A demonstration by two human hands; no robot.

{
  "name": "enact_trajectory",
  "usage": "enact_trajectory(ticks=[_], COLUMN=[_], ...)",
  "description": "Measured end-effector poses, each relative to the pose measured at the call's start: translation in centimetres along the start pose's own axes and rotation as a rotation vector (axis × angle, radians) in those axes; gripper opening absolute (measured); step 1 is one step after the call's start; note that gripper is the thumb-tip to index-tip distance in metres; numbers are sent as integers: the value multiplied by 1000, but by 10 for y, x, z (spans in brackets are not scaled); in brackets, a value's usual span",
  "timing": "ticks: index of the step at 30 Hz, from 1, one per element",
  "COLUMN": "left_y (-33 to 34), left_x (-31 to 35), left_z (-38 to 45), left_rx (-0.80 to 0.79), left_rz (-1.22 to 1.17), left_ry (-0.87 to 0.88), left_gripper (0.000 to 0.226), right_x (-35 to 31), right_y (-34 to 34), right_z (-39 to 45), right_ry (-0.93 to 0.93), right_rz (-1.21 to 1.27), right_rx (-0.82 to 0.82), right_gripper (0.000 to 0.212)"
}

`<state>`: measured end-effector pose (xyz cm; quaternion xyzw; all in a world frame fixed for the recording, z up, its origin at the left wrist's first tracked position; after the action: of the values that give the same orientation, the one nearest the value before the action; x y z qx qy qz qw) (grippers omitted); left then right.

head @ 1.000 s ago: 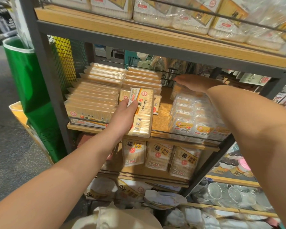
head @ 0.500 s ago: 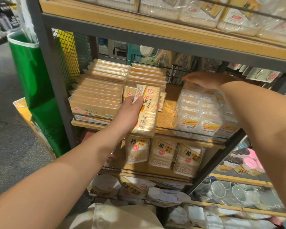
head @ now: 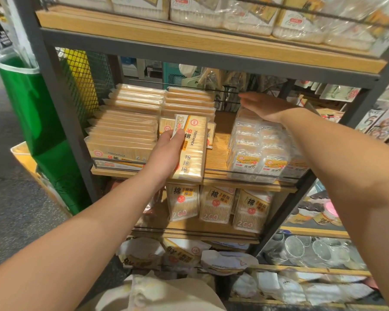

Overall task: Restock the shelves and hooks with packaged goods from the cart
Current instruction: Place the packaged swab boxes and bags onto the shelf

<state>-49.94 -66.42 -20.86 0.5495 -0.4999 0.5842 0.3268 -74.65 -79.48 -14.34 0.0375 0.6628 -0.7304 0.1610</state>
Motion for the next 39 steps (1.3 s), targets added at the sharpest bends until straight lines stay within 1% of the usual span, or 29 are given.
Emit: enact_trajectory(ticks=[3,5,8,9,10,12,13,14,18,21,23,26,28,30,31,34,35,39], left_y=[-3,-4,-3,-3,-3,-2,-2,-3,-8,-10,-9,-12,-15,-19,-21,-24,-24,-28], left_x=[4,8,17,19,20,20,18,16,1,-1,1,2,3,-2,-7,-27,-31,-38], left_z=[-6,-13,-23,-26,-29,-34,-37,-40,-49,-56,-59,-62,-61,-58,-56,-52,-52,-53], left_rx=[5,0,-13,-19,-23,-38,-38,-35,-10,10,9,24,24,19,15,-15,-30,-44], left_rz=[-15,-35,-94,-120,-139,-172,-194,-223,-441,-613,-721,-777,-761,-697,-655,-603,-611,-634], left_ry=[4,6,17,10,0,-33,-56,-84,-217,-298,-343,-366,-354,-363,-388,-499,-515,-541], left_gripper=[53,51,38,32,29,27,27,27,29,25,22,24,22,29,36,58,59,53], right_x=[-14,-31,-46,-57,-74,-112,-125,-131,-135,-138,-142,-150,-153,-152,-151,-146,-145,-143], right_y=[-11,-16,-22,-25,-28,-30,-29,-27,-20,-7,6,19,19,11,4,-14,-14,9], right_z=[-10,-18,-35,-44,-53,-73,-82,-88,-102,-110,-116,-118,-113,-102,-95,-72,-67,-55], right_ry=[2,-26,40,28,-41,-241,-297,-312,-169,-41,25,51,58,56,41,-24,-38,-86], right_rz=[112,142,99,75,60,73,81,93,248,412,526,616,620,559,474,171,99,-161], right_rx=[53,60,30,33,42,47,39,33,11,-78,-157,-192,-193,-153,-114,-10,-14,-119], right_gripper=[54,51,60,62,59,47,44,43,51,50,38,10,9,9,10,25,27,28])
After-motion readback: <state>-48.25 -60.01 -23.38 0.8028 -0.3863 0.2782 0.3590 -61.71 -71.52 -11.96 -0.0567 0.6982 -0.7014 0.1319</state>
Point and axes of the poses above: each hand's wrist, its own z-axis towards the middle knuckle, its own y-axis out of the palm, x = y × z, the point moved 10 cm from there along z, towards the middle knuckle, and after that the axes turned 14 degrees about x, right-handed, at the moved point
